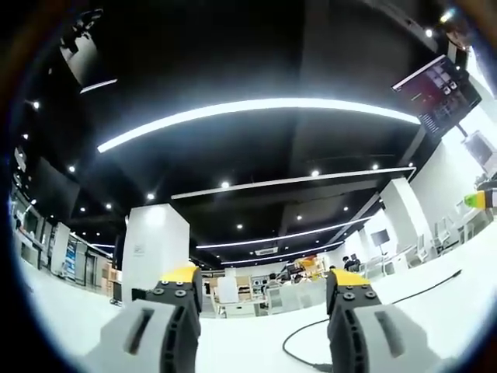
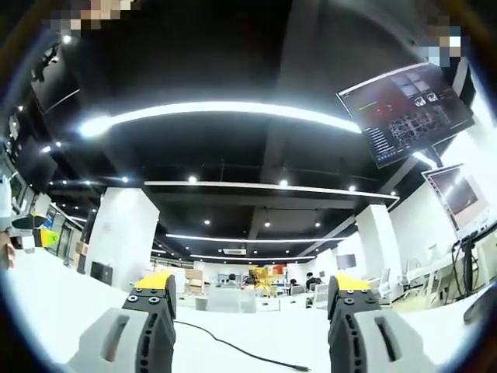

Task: Find the data cable on the table. Grasp the USB connector end of the cable and insert it into the USB port on the table

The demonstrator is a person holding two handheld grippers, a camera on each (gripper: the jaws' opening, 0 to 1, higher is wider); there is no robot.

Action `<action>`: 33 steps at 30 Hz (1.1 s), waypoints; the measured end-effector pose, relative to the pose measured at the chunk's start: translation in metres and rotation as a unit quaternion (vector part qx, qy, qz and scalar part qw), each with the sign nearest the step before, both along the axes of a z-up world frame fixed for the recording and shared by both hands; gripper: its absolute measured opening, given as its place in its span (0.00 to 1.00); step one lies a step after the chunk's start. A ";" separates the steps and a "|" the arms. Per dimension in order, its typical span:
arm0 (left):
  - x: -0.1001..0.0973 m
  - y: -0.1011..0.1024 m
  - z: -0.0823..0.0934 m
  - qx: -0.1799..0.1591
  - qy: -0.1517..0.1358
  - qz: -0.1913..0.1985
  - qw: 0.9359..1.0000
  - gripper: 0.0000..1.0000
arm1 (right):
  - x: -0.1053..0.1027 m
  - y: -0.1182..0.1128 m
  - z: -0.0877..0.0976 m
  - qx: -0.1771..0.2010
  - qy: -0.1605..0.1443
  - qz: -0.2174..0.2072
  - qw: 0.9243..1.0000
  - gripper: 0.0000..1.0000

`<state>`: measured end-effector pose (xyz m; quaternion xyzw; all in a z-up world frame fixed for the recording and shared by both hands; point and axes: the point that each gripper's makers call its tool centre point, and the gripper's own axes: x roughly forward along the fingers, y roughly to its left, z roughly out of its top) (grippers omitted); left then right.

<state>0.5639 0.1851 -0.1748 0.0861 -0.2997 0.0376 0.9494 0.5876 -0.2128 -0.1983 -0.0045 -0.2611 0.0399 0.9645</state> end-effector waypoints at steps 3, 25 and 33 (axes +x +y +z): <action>-0.002 0.000 0.004 -0.003 -0.011 -0.005 1.000 0.61 | 0.002 0.005 0.001 -0.007 -0.001 0.006 1.000 0.79; 0.004 0.004 0.002 0.000 0.019 -0.008 1.000 0.53 | 0.000 0.022 0.023 0.000 -0.031 0.058 0.998 0.68; 0.008 0.005 0.001 0.006 0.033 -0.005 0.999 0.53 | 0.000 0.016 0.026 0.003 -0.023 0.053 0.998 0.69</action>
